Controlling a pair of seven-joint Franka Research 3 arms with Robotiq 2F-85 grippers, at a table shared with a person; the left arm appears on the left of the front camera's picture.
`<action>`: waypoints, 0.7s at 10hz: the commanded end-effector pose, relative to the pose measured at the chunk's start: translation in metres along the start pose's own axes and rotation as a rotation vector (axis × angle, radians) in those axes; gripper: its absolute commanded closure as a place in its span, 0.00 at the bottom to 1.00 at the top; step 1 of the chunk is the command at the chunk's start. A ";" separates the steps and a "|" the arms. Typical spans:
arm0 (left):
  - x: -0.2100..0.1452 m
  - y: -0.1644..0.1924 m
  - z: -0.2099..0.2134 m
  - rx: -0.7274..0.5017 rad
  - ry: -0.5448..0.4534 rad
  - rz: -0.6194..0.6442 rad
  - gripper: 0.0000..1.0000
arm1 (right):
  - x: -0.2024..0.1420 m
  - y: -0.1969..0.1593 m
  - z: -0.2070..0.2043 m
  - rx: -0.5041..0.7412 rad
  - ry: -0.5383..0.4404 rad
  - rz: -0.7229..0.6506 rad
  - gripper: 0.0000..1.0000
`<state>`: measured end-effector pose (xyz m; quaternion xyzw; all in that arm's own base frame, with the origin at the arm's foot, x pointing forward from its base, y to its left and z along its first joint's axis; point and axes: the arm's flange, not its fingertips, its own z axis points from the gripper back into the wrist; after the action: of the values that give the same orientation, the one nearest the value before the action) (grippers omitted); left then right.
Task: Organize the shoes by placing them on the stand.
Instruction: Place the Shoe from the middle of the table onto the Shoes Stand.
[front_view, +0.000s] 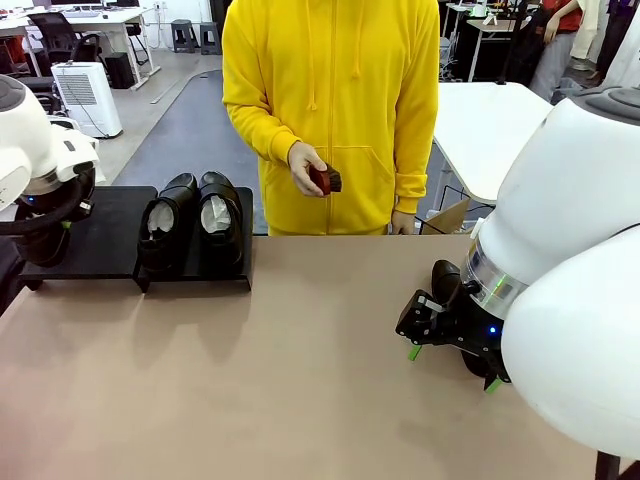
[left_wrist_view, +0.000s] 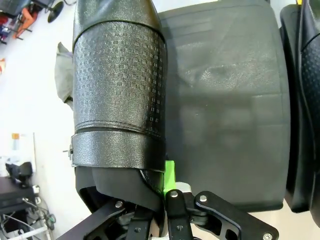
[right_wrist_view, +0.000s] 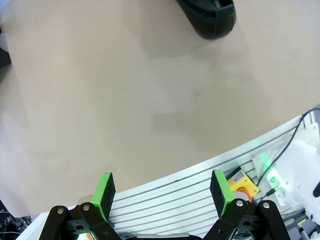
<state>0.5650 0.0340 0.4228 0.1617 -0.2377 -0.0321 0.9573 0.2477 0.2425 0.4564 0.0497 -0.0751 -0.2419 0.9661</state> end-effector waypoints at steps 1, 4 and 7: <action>0.007 0.000 -0.003 0.017 0.023 0.036 0.88 | 0.003 0.002 -0.001 0.004 -0.004 0.011 0.00; 0.006 -0.002 -0.010 -0.007 0.042 0.061 0.30 | 0.003 0.002 -0.001 0.004 -0.004 0.011 0.00; 0.007 0.004 0.008 0.040 -0.017 0.120 0.00 | 0.003 0.002 -0.001 0.004 -0.004 0.011 0.00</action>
<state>0.5725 0.0383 0.4263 0.1531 -0.2353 0.0085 0.9597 0.2477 0.2425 0.4564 0.0496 -0.0750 -0.2419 0.9661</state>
